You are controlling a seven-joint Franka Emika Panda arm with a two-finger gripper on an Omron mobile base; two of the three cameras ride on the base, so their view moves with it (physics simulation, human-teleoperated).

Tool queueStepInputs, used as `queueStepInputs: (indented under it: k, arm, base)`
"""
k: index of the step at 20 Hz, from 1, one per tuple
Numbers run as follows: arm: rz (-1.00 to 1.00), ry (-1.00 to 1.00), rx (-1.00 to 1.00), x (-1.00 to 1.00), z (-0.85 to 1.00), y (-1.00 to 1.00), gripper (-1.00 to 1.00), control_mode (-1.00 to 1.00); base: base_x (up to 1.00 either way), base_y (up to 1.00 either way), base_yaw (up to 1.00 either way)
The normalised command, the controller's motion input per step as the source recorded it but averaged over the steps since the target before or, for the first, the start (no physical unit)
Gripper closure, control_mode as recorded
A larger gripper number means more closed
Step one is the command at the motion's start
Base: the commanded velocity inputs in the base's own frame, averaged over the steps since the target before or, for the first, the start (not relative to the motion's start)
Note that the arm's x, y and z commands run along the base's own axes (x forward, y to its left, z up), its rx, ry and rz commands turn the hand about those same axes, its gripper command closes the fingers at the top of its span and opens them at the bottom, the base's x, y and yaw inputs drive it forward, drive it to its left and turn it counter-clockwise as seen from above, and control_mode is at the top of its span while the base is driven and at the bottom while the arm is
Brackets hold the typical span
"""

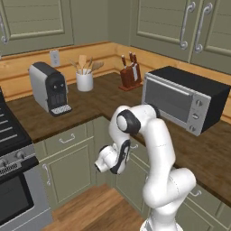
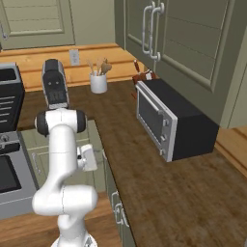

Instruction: Take a straw from the drawer in front and place it inside the glass cup on the dining counter.

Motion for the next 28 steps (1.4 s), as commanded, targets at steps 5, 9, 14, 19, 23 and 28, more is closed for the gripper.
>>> queueStepInputs:
  k: [5,9,14,19,23,28]
  arm:
    - [0.0,0.01,0.05,0.18,-0.09,-0.28,-1.0,-1.0]
    - [0.0,0.04,0.05,0.28,-0.26,-0.11,-1.0,-1.0]
    - [0.0,0.05,0.05,0.37,-0.33,-0.02,-1.0,-1.0]
    - [0.0,0.01,0.0,0.34,-0.31,0.02,-1.0,-1.0]
    - [0.0,0.02,0.0,0.39,-0.36,0.15,-1.0,-1.0]
    - [0.0,0.0,0.0,0.43,-0.26,0.17,-1.0,-1.0]
  base:
    - [0.0,0.0,0.0]
    - [0.0,0.0,0.0]
    - [0.0,0.0,0.0]
    - [0.0,0.0,0.0]
    - [0.0,0.0,0.0]
    - [0.0,0.0,0.0]
